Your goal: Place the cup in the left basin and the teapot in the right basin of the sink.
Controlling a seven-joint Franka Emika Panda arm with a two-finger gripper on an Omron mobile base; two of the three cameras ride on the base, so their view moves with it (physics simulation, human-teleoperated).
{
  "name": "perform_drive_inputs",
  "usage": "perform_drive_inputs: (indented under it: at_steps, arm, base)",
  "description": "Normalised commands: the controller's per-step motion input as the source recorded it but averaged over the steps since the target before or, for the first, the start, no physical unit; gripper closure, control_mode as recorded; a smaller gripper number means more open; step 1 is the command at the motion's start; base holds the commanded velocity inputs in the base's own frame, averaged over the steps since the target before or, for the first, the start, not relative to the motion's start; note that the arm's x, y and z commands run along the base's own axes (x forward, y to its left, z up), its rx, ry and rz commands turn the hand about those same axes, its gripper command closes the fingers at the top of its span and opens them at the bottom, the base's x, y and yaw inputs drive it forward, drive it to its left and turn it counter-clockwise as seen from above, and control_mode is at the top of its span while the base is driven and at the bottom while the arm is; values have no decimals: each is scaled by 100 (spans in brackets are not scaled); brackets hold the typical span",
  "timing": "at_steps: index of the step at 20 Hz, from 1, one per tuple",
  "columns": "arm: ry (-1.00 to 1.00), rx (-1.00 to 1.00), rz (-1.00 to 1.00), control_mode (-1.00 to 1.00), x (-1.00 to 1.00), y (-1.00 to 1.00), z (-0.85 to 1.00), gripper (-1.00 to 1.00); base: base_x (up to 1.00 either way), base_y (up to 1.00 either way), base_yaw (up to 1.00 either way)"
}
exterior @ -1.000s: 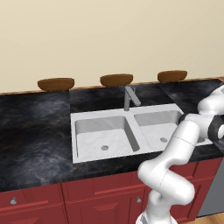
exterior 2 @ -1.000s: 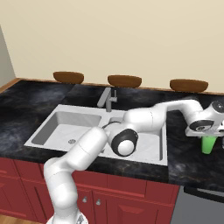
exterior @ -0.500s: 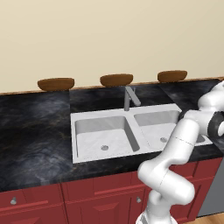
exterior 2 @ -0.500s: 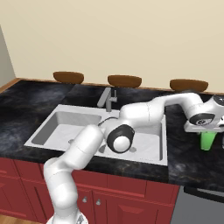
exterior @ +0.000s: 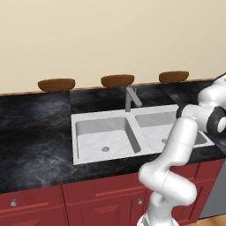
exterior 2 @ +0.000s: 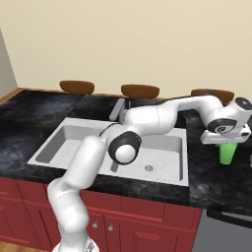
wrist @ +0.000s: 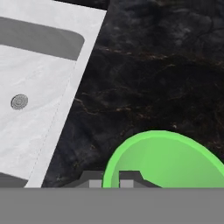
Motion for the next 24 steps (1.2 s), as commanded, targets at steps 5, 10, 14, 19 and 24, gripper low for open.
perform_drive_inputs:
  at_steps: [5, 10, 14, 19, 24]
  arm:
    - [0, -3, 11, -100, -17, 49, 13, 100]
    - [0, 0, 8, -100, -26, 45, 16, 100]
    - [0, 0, 5, -100, -27, 46, 23, 100]
    - [0, 0, 4, -100, -26, 49, 25, 100]
    - [0, 0, 1, -100, -16, 47, 28, 100]
  base:
    - [0, 0, 0]
    - [0, 0, 0]
    - [0, 0, 0]
    - [0, 0, 0]
    - [0, 0, 0]
